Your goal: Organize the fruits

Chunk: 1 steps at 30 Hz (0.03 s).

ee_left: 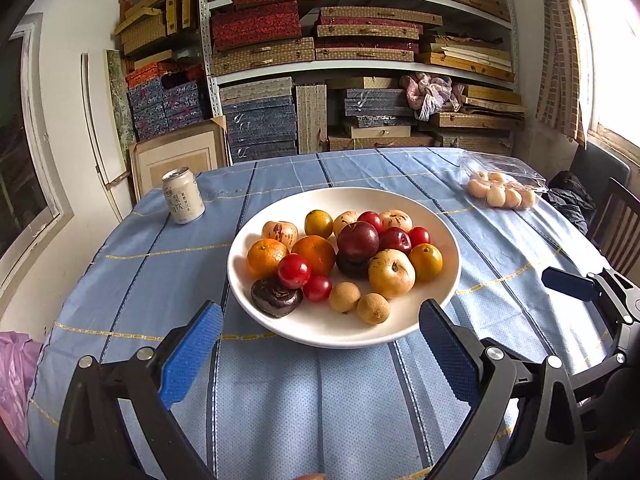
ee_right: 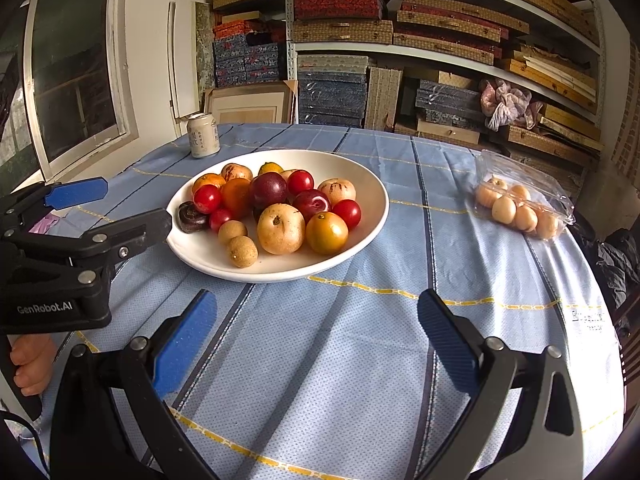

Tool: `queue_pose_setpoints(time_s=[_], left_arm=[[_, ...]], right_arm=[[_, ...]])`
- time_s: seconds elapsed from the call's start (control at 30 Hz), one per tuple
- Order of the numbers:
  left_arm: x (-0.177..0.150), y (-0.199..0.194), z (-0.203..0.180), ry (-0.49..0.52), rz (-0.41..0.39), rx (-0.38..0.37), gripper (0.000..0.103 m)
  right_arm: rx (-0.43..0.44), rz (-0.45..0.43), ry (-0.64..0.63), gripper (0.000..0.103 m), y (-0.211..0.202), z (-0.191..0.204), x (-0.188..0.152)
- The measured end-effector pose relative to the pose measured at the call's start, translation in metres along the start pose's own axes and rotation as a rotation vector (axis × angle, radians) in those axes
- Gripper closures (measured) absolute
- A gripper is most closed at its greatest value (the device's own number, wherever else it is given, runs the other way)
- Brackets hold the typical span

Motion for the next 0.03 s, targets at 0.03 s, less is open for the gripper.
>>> queue_pose_setpoints(time_s=[0.03], left_arm=[[-0.0001, 0.0002, -0.0003, 0.000, 0.000, 0.000, 0.004]], right_arm=[[0.000, 0.000, 0.000, 0.005, 0.0000, 0.0001, -0.0001]])
Point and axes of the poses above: each gripper's, at about its wrist camera, not at the fingertips, and y roughly the way its jaws point, z to its left, x to its top, the point moved 3 cm from there along y, roughly the way its jaws point, and after that the axes turned 7 degrees about -x, right-handed, at the moved point
